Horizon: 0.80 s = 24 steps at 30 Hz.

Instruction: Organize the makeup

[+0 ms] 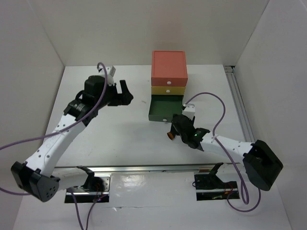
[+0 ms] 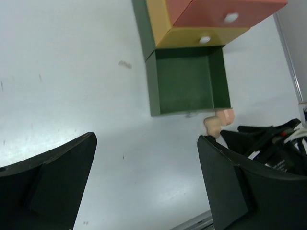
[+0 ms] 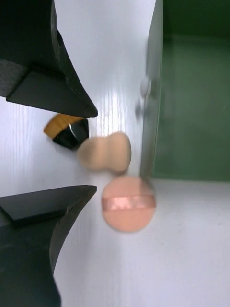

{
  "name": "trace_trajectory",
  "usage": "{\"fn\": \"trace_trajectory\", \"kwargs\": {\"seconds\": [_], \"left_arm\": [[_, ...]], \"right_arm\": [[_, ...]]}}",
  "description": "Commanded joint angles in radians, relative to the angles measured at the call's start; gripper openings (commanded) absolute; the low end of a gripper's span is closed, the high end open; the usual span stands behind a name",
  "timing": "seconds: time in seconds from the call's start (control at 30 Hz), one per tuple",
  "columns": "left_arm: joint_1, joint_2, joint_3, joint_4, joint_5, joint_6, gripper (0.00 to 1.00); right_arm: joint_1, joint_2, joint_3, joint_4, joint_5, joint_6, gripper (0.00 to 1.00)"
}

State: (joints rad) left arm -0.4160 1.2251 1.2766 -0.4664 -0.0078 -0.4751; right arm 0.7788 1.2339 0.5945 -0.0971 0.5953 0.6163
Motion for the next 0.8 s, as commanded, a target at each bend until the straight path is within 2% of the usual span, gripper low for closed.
{"fn": "trace_trajectory", "kwargs": {"seconds": [0.0,0.03,0.2,0.23,0.27,0.4,0.43,0.5,0.67,0.77], "left_arm": [[-0.016,-0.065,-0.149,0.037,-0.052,-0.079,1.0],[-0.026,-0.094,-0.166,0.037,-0.052,-0.101,1.0],[-0.064,-0.136,-0.2,0.037,-0.011,-0.115,1.0],[-0.088,-0.136,-0.2,0.037,-0.021,-0.115,1.0],[-0.099,-0.136,-0.2,0.037,-0.021,-0.115,1.0],[-0.139,-0.124,-0.2,0.003,-0.031,-0.115,1.0],[-0.139,-0.124,-0.2,0.003,-0.04,-0.106,1.0],[-0.153,-0.113,-0.2,-0.012,-0.053,-0.106,1.0],[-0.173,-0.125,-0.229,-0.021,-0.018,-0.097,1.0],[-0.214,-0.11,-0.238,0.002,-0.018,-0.088,0.97]], "right_arm": [[-0.026,0.022,-0.041,0.072,-0.049,0.013,0.64],[-0.038,0.05,-0.041,0.094,-0.069,-0.004,0.62],[-0.047,0.134,-0.041,0.229,-0.068,-0.047,0.6],[-0.047,0.16,-0.041,0.241,-0.068,-0.047,0.57],[-0.056,0.171,-0.041,0.25,-0.068,-0.047,0.49],[-0.056,0.211,-0.039,0.324,-0.058,-0.046,0.41],[-0.056,0.211,-0.039,0.324,-0.049,-0.026,0.35],[-0.056,0.193,-0.024,0.231,-0.039,0.005,0.05],[0.013,0.008,0.048,0.059,-0.086,-0.021,0.04],[0.013,-0.053,0.077,0.06,-0.066,-0.021,0.04]]}}
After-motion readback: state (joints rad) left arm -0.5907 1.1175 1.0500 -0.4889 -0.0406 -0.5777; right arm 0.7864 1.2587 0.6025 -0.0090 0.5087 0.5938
